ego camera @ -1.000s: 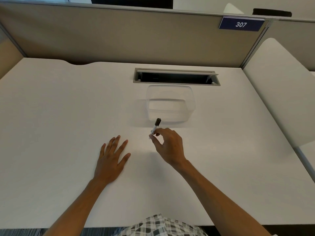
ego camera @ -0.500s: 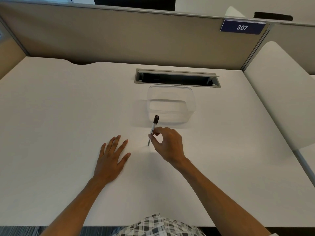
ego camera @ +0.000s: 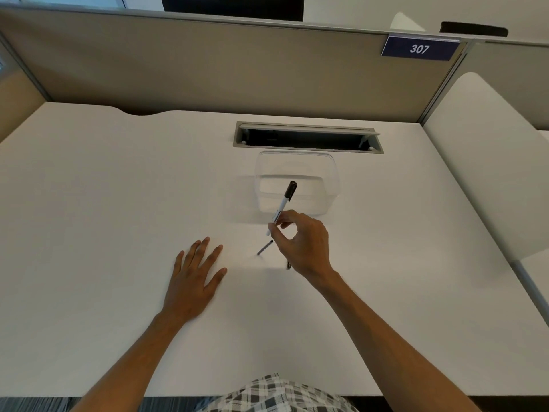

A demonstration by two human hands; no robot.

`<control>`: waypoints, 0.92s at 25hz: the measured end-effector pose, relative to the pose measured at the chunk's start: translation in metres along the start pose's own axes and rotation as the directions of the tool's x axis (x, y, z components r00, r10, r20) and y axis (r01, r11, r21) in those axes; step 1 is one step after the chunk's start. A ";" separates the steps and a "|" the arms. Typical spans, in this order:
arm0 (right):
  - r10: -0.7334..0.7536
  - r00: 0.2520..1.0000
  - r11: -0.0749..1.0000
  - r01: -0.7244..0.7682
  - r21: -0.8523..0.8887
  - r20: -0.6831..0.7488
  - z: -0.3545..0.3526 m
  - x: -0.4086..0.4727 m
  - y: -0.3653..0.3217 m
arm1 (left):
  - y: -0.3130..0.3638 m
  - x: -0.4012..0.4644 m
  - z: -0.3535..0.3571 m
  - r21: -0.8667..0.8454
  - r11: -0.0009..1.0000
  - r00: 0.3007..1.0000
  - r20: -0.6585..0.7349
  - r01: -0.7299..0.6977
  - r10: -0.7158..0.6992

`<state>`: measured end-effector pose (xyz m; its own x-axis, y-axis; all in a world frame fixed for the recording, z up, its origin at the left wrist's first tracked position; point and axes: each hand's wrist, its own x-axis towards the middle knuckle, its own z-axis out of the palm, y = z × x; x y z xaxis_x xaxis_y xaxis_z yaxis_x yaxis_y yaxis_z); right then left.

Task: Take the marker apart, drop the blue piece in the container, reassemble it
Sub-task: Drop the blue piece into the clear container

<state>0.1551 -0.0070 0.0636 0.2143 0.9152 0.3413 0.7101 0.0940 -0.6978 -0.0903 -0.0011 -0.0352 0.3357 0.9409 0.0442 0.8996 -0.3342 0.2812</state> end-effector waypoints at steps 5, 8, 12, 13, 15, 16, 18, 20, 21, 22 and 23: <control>0.062 0.998 0.991 -0.060 0.123 -0.009 -0.010 0.009 0.007 | 0.000 0.000 -0.001 0.007 1.000 1.000 0.007 -0.001 0.001; 0.106 0.992 0.972 -0.118 0.203 0.070 -0.016 0.011 0.012 | 0.000 0.000 -0.002 0.001 1.000 1.000 0.013 -0.010 0.010; 0.133 0.981 0.960 -0.163 0.227 0.143 -0.021 0.005 0.014 | 0.009 0.003 -0.011 -0.084 0.996 0.999 -0.045 -0.002 -0.001; 0.142 0.977 0.959 -0.176 0.221 0.159 -0.023 0.004 0.015 | 0.015 0.004 -0.016 -0.089 0.996 0.994 -0.104 -0.024 0.015; 0.161 0.969 0.960 -0.197 0.198 0.185 -0.025 0.000 0.014 | 0.026 0.007 -0.027 -0.079 0.992 0.958 -0.278 -0.097 0.071; 0.167 0.967 0.961 -0.204 0.188 0.194 -0.026 -0.002 0.014 | 0.033 0.009 -0.032 -0.072 0.988 0.926 -0.363 -0.138 0.103; 0.175 0.962 0.958 -0.215 0.188 0.207 -0.028 -0.005 0.012 | 0.048 0.014 -0.044 -0.041 0.974 0.859 -0.481 -0.221 0.175; 0.165 0.960 0.954 -0.214 0.210 0.227 -0.028 -0.009 0.008 | 0.063 0.020 -0.056 0.020 0.954 0.804 -0.533 -0.300 0.265; 0.153 0.958 0.955 -0.206 0.213 0.242 -0.029 -0.010 0.006 | 0.070 0.023 -0.061 0.056 0.941 0.785 -0.536 -0.334 0.310; 0.139 0.955 0.957 -0.197 0.212 0.261 -0.029 -0.011 0.004 | 0.075 0.026 -0.066 0.085 0.929 0.775 -0.526 -0.360 0.349; 0.123 0.952 0.961 -0.185 0.206 0.279 -0.029 -0.011 0.003 | 0.079 0.029 -0.071 0.109 0.919 0.775 -0.507 -0.378 0.378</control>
<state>0.1746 -0.0287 0.0760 0.1047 0.9925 0.0636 0.5045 0.0020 -0.8634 -0.0289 0.0031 0.0563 0.4586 0.6301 0.6267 0.7305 -0.6688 0.1378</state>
